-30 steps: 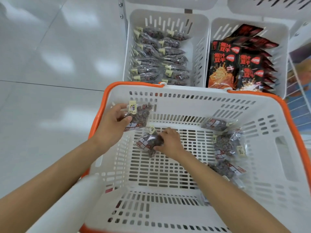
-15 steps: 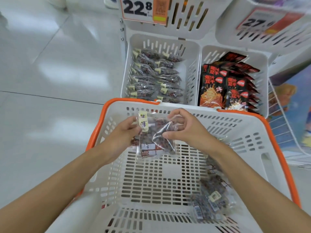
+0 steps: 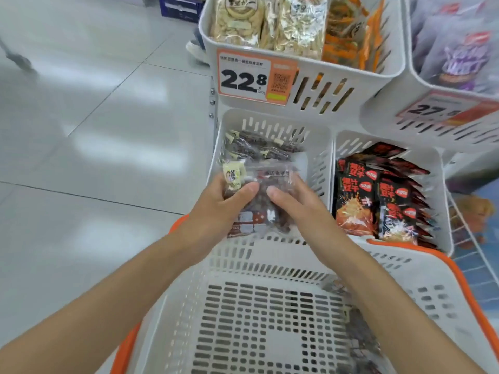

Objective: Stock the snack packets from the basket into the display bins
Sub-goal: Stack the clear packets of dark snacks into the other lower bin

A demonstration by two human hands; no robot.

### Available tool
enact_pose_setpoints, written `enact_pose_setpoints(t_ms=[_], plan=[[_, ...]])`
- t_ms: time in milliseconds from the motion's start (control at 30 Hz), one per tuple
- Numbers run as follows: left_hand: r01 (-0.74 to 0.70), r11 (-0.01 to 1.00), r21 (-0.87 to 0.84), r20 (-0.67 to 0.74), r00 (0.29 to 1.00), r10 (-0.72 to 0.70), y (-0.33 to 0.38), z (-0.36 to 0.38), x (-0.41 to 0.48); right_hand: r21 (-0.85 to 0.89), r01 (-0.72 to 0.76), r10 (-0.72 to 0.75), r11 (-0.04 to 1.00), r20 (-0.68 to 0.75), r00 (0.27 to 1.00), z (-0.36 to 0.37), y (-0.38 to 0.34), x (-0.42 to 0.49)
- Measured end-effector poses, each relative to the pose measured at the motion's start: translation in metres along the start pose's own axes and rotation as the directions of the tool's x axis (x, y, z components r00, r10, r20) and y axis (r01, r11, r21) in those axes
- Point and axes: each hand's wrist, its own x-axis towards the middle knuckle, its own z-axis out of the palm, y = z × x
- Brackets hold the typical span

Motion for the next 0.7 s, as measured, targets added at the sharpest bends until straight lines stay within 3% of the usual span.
enact_pose_setpoints(t_ms=[67,233,333,367,400,433,467,567,700], plan=[[-0.07,0.995,0.065,0.055,0.996,0.067,0.009,0.0,0.027,0.021,0.01,-0.009,1.0,-0.052,0.999,-0.006,-0.008,0.023],[-0.12,0.921,0.37,-0.007,0.991,0.132,-0.002,-0.012,0.103,0.056,0.043,-0.029,0.997,-0.23,0.973,-0.005,0.006,0.096],[-0.204,0.854,0.479,-0.053,0.964,0.26,-0.005,-0.023,0.143,-0.036,0.107,-0.113,0.994,-0.339,0.934,0.007,0.012,0.139],[-0.194,0.765,0.614,-0.076,0.95,0.302,-0.01,-0.026,0.155,-0.123,0.105,-0.142,0.987,-0.348,0.927,0.012,0.012,0.149],[-0.13,0.608,0.783,-0.104,0.937,0.335,-0.017,-0.028,0.164,-0.21,0.091,-0.16,0.974,-0.341,0.926,0.017,0.015,0.158],[-0.059,0.445,0.894,-0.123,0.921,0.369,-0.023,-0.028,0.169,-0.28,0.073,-0.168,0.957,-0.331,0.929,0.02,0.017,0.164],[-0.019,0.359,0.933,-0.133,0.91,0.392,-0.029,-0.028,0.17,-0.345,0.059,-0.179,0.937,-0.328,0.928,0.021,0.019,0.168],[-0.062,0.42,0.905,-0.127,0.904,0.408,-0.041,-0.036,0.165,-0.489,0.041,-0.212,0.871,-0.299,0.93,0.018,0.022,0.169],[-0.146,0.424,0.894,0.043,0.969,0.242,-0.047,-0.052,0.152,-0.455,0.018,-0.131,0.89,-0.217,0.967,0.011,0.027,0.162]])
